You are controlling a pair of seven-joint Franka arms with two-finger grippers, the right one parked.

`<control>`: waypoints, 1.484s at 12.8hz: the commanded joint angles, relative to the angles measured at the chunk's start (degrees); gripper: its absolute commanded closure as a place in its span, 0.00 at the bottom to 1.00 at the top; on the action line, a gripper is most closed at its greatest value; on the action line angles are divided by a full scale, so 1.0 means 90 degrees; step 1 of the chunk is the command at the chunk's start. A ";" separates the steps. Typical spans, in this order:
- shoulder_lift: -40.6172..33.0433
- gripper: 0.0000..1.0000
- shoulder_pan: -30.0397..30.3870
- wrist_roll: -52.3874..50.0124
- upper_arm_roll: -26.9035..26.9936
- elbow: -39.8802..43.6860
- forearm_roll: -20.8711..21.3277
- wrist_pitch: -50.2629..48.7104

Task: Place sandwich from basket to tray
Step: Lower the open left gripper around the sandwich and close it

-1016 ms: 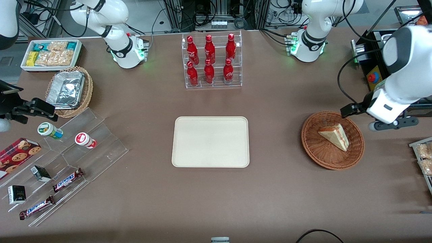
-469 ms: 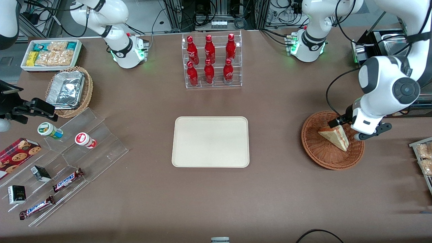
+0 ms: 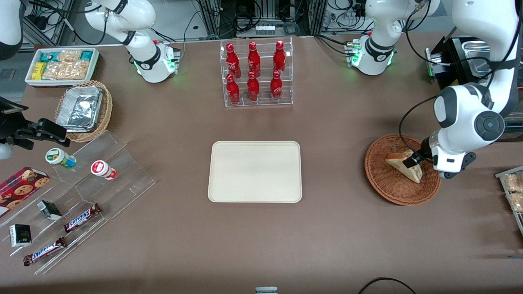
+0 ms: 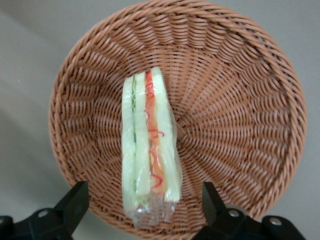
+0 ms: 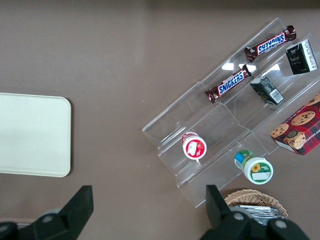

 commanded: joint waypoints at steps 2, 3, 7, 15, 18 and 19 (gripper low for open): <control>0.0372 0.00 -0.0021 -0.0698 -0.0011 -0.0059 -0.0182 0.0565; 0.0460 0.00 -0.0021 -0.0728 -0.0001 -0.0078 -0.0182 0.0605; 0.0627 0.09 -0.0011 -0.0748 -0.0001 -0.0088 -0.0182 0.0596; 0.0520 0.50 -0.0030 -0.0611 -0.0011 0.0087 -0.0074 0.0110; 0.0481 0.54 -0.0098 -0.0553 -0.0021 0.0992 -0.0064 -0.1264; 0.0471 0.54 -0.0137 -0.0456 -0.0031 0.1295 -0.0064 -0.1627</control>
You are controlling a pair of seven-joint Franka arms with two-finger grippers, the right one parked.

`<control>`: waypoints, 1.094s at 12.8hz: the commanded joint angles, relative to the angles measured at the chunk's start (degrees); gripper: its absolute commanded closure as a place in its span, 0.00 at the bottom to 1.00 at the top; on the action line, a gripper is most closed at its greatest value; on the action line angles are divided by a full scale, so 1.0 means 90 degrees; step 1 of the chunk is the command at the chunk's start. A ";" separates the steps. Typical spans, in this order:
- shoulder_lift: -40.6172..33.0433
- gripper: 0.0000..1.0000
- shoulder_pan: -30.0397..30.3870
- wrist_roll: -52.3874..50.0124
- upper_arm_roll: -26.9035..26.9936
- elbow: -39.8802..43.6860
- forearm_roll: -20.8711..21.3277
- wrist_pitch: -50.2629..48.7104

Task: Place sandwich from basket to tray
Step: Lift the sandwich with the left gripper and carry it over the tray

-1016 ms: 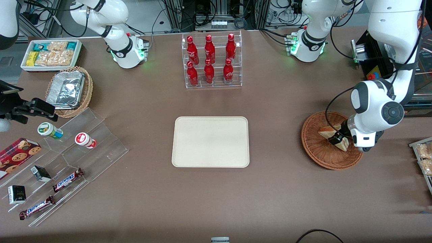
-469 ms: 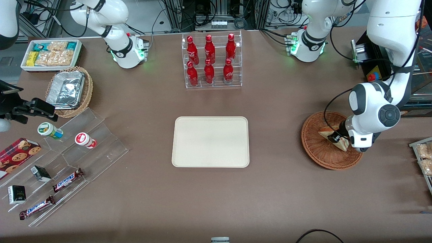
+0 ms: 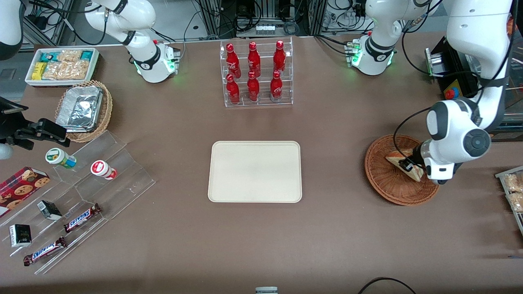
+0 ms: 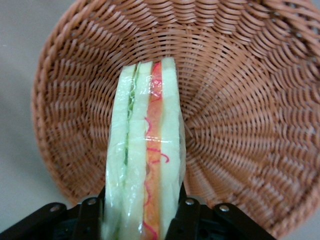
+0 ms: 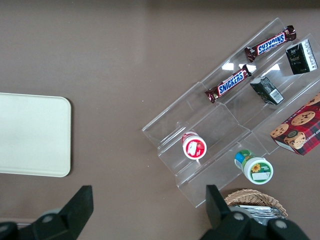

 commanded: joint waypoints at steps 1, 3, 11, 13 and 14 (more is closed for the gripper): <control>-0.0116 0.54 -0.0122 0.0111 -0.0053 0.0768 0.0043 -0.0978; -0.0203 0.57 -0.0277 0.0130 -0.0054 0.0906 0.0043 -0.1097; 0.0000 0.62 -0.1809 0.0394 -0.0161 0.1764 -0.0122 -0.1098; 0.0235 0.62 -0.2287 0.0394 -0.0181 0.2106 -0.0220 -0.1097; 0.0313 0.63 -0.2551 0.0384 -0.0181 0.2166 -0.0220 -0.1078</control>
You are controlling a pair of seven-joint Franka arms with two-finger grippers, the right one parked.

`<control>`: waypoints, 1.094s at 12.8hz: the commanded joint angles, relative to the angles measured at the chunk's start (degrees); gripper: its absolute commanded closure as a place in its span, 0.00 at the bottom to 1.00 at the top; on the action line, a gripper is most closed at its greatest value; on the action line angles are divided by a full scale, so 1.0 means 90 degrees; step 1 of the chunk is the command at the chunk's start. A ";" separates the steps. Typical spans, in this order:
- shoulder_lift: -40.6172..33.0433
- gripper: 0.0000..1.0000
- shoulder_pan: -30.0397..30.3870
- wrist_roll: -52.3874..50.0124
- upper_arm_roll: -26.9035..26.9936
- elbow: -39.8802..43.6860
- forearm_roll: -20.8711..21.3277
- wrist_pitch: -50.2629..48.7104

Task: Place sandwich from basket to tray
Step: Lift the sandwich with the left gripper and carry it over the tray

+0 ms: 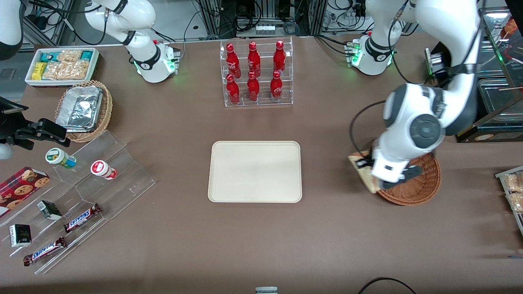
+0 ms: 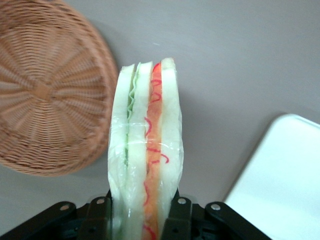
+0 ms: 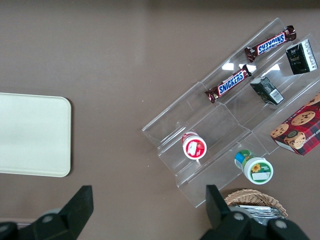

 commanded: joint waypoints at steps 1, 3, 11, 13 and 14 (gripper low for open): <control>0.0385 0.64 -0.0727 0.0049 0.0074 0.0407 -0.0080 -0.0081; 0.0580 0.62 -0.1070 0.0059 0.0045 0.0427 -0.0109 0.0007; 0.1507 0.61 -0.2340 -0.0069 0.0005 0.0689 -0.0411 0.1588; 0.1908 0.61 -0.2496 -0.0049 -0.0004 0.1021 -0.0402 0.1599; 0.1968 0.61 -0.2488 0.0029 -0.0004 0.1023 -0.0402 0.1618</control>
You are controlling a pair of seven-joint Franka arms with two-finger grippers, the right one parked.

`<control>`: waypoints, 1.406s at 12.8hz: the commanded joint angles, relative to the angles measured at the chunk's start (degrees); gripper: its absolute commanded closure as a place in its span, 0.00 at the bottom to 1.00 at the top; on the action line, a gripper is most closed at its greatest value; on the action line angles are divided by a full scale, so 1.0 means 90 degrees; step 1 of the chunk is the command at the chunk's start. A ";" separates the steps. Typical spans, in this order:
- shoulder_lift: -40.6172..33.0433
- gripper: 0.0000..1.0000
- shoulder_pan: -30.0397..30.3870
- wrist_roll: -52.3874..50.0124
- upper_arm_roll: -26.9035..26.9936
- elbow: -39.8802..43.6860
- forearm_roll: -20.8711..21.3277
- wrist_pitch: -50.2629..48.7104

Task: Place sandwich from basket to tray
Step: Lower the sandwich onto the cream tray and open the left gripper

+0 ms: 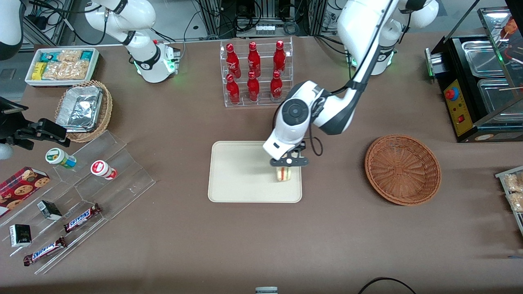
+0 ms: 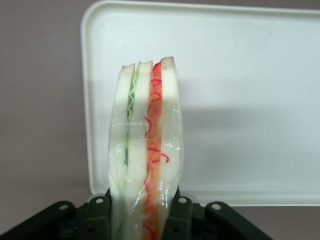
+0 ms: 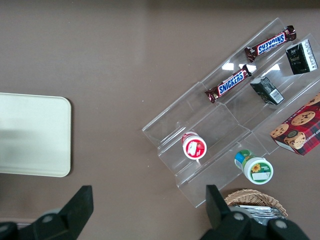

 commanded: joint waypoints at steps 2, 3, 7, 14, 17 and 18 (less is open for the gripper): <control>0.0562 0.60 -0.0113 0.0566 0.0087 0.0486 -0.0121 0.0072; 0.0660 0.59 -0.0123 0.0713 0.0087 0.0554 -0.0121 0.0073; 0.0826 0.55 -0.0104 0.0871 0.0087 0.0535 -0.0131 0.0082; 0.0944 0.54 -0.0113 0.0685 0.0097 0.0535 -0.0375 0.0414; 0.0944 0.25 -0.0143 0.0656 0.0097 0.0526 -0.0375 0.0414; 0.0905 0.06 -0.0143 0.0521 0.0116 0.0526 -0.0356 0.0356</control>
